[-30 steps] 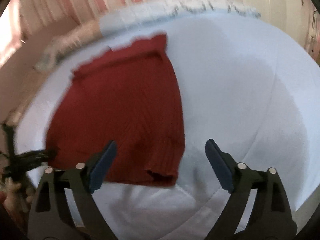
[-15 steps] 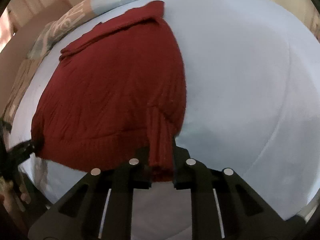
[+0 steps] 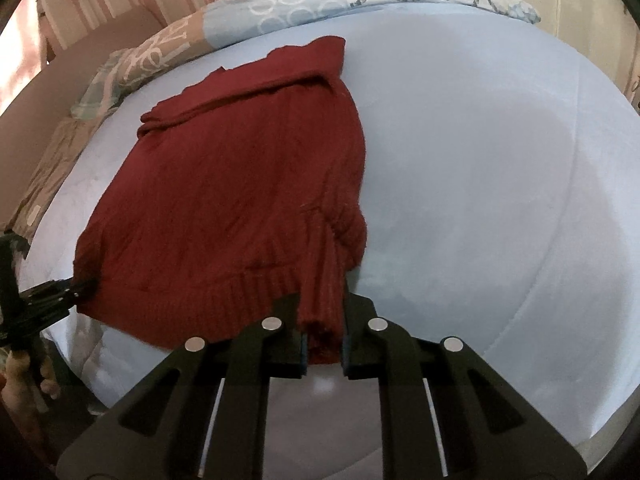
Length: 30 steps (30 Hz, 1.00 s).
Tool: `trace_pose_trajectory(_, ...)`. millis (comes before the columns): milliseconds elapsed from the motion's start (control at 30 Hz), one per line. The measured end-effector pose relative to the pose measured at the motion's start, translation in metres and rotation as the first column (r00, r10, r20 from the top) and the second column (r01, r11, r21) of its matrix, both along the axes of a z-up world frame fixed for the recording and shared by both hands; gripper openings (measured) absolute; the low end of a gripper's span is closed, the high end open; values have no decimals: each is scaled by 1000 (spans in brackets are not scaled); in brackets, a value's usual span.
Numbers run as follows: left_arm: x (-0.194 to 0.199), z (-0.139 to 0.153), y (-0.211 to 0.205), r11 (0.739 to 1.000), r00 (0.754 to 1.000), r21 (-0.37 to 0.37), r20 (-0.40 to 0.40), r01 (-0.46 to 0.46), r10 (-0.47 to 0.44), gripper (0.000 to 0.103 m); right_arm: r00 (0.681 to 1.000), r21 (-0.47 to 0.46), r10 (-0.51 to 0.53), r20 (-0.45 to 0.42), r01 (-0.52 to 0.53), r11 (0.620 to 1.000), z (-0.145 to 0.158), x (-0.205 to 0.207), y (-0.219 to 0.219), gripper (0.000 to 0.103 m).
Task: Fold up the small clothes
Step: 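Lift the gripped hem with both tools toward the collar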
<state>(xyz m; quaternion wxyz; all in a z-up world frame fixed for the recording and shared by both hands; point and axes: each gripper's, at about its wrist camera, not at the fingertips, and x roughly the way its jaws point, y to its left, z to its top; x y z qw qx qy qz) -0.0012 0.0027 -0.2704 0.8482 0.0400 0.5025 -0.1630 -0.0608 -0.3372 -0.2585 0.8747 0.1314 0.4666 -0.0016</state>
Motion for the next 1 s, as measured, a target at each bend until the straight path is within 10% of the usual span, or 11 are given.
trace_pose_trajectory(233, 0, -1, 2, 1000, 1000, -17, -10, -3, 2, 37, 1000, 2, -8, -3, 8, 1000, -2, -3, -4, 7)
trace_pose_trajectory(433, -2, -3, 22, 997, 999, -61, -35, -41, 38, 58, 1000, 65, -10, -17, 11, 998, -8, -1, -11, 9)
trace_pose_trajectory(667, 0, -9, 38, 977, 991, -193, -114, -86, 65, 70, 999, 105, -20, -36, 23, 994, -14, -4, -11, 23)
trace_pose_trajectory(933, 4, -13, 31, 978, 990, -195, -128, -77, 52, 74, 998, 91, -22, -57, 27, 995, -19, -2, -8, 67)
trace_pose_trajectory(1000, 6, -12, 31, 978, 991, -193, -121, -82, 60, 55, 998, 91, -24, -60, 30, 995, -21, 0, -7, 68)
